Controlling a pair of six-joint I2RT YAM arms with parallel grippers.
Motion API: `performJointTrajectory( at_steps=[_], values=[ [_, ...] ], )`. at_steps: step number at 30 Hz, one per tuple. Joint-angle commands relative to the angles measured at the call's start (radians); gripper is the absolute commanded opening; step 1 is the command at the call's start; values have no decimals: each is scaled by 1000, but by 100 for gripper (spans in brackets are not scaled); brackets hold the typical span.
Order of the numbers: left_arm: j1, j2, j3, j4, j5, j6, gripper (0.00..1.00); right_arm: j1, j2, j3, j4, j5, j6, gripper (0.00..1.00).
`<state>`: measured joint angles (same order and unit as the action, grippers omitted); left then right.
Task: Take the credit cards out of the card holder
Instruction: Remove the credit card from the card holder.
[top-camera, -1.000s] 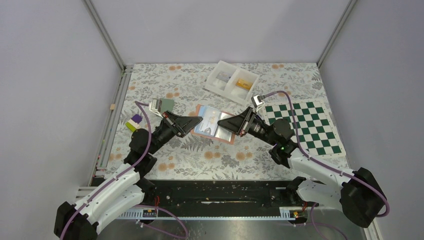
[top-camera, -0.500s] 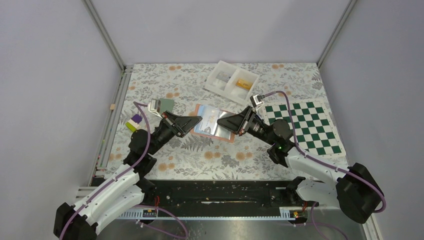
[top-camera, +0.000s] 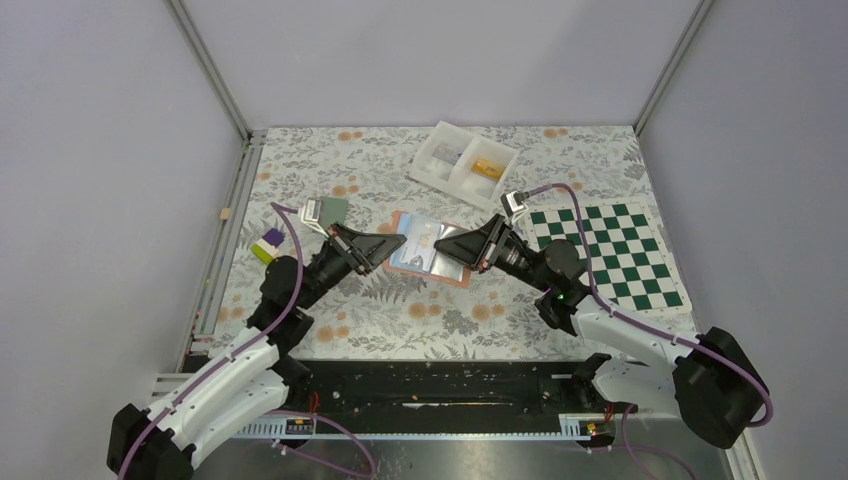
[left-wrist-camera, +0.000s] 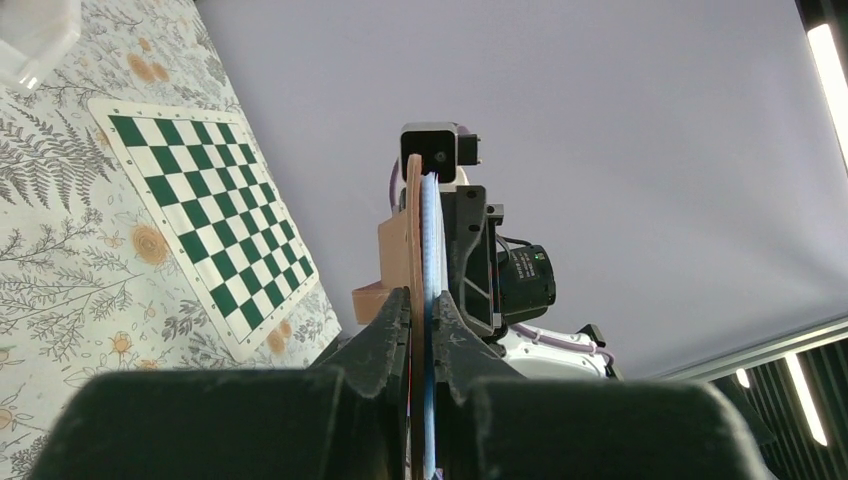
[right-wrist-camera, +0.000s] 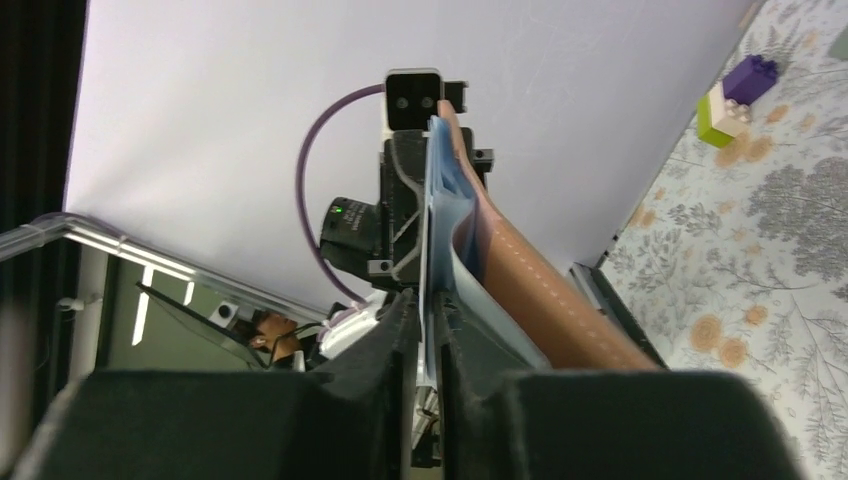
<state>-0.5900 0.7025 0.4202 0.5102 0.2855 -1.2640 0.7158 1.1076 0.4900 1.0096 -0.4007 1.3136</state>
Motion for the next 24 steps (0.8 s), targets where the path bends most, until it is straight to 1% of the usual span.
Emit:
performJointTrajectory(
  at_steps=[1, 2, 6, 8, 10, 13, 17, 21, 24],
  values=[
    [-22, 17, 54, -38, 41, 46, 0, 15, -19, 35, -14, 11, -31, 8],
    [-21, 13, 52, -44, 37, 49, 0, 16, -19, 33, -16, 12, -30, 0],
    [-13, -25, 51, -95, -9, 55, 0, 14, -72, 14, -73, 34, -65, 0],
    [8, -28, 60, -103, 10, 42, 0, 14, -117, 18, -151, 44, -115, 0],
    [27, -14, 57, -75, 49, 4, 0, 14, -156, 16, -193, 50, -149, 0],
    [35, 5, 45, -24, 80, -45, 0, 9, -176, 11, -182, 23, -152, 0],
    [36, 5, 46, -19, 80, -49, 0, 6, -172, 16, -177, -9, -146, 0],
    [51, -29, 59, -79, 58, -5, 0, -6, -209, 6, -235, -7, -164, 0],
    [64, -70, 99, -216, 21, 94, 0, -31, -277, -7, -322, 18, -202, 0]
  ],
)
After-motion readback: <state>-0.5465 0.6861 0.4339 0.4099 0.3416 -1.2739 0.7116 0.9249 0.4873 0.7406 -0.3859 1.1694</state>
